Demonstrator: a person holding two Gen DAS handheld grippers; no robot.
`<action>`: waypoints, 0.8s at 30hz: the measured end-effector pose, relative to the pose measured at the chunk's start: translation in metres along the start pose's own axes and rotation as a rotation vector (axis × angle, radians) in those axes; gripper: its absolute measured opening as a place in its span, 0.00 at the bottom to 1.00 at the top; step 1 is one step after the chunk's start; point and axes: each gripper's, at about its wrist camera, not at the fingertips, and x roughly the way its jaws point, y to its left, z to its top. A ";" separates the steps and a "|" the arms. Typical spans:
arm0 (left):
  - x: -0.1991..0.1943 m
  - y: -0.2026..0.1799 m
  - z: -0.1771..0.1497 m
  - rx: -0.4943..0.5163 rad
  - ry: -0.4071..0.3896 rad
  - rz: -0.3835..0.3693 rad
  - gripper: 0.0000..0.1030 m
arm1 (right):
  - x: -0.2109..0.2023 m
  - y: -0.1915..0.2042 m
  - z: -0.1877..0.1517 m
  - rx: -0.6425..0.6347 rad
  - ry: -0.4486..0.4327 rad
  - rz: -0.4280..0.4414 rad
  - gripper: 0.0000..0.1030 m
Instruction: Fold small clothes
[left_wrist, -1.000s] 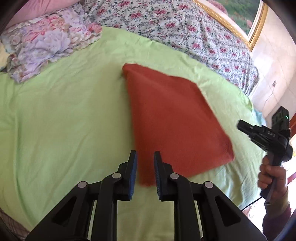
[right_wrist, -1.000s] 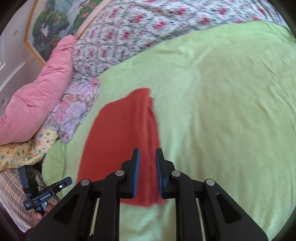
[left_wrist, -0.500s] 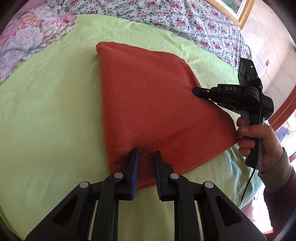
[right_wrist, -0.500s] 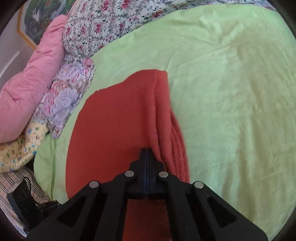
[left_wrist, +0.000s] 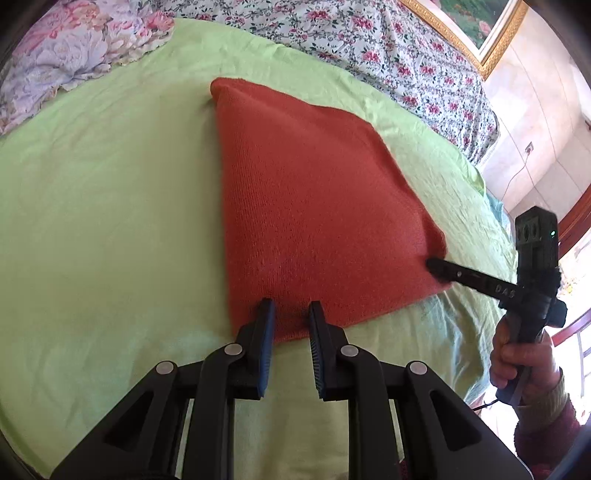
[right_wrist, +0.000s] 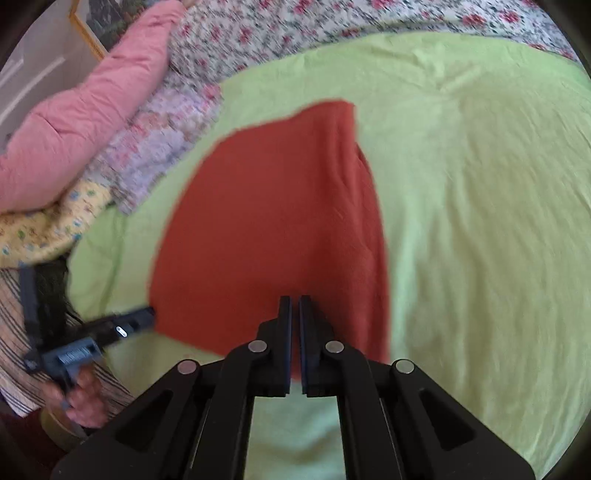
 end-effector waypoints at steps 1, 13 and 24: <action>0.001 0.000 -0.002 0.006 -0.001 0.005 0.17 | 0.003 -0.007 -0.005 0.007 0.008 -0.022 0.04; -0.021 -0.009 -0.016 0.025 -0.007 0.064 0.23 | -0.019 -0.009 -0.016 0.065 -0.043 -0.007 0.05; -0.043 -0.011 -0.022 0.030 -0.036 0.113 0.38 | -0.051 0.012 -0.040 0.050 -0.106 0.020 0.45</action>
